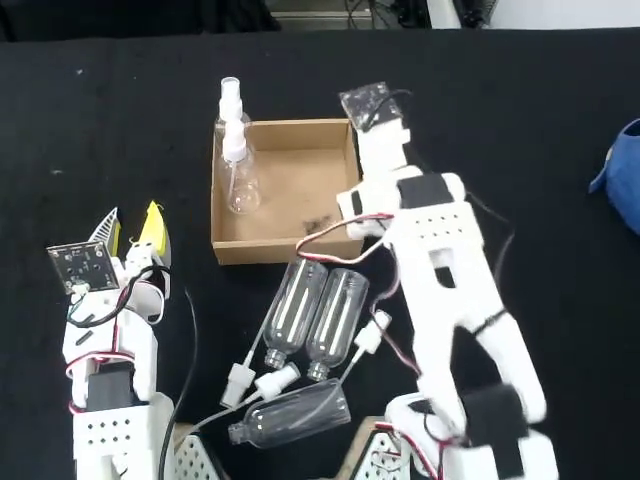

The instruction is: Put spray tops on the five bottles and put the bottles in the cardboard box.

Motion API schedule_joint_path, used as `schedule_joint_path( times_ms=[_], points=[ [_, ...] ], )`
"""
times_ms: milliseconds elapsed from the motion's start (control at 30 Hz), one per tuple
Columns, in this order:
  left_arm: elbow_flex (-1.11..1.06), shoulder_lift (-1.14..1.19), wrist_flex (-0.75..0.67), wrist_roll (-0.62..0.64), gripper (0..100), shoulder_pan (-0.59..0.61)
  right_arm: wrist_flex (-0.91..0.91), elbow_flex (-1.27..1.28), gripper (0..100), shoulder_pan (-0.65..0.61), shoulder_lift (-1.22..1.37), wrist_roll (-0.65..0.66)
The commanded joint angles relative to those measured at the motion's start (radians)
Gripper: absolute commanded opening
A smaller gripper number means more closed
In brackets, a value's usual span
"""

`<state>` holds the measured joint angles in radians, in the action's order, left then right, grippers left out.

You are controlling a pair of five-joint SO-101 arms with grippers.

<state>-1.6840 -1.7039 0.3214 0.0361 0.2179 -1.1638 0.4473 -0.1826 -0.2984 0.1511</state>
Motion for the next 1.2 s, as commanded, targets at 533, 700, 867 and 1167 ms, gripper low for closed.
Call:
schedule_joint_path(
  times_ms=[533, 700, 867, 1167],
  points=[
    [0.012, -0.009, 0.000, 0.143, 3, 0.289, -0.554, 0.008, 20.8, -0.333, -0.366, 0.631],
    [0.050, -0.003, 0.000, 0.187, 3, 0.380, -0.571, 0.064, 20.8, -0.528, -0.367, 0.644],
    [0.070, -0.003, 0.000, 0.288, 3, 0.470, -0.539, 0.143, 20.8, -0.735, -0.366, 0.635],
    [0.090, 0.000, -0.058, 0.356, 3, 0.615, -0.460, 0.262, 21.0, -0.910, -0.366, 0.543]
  ],
)
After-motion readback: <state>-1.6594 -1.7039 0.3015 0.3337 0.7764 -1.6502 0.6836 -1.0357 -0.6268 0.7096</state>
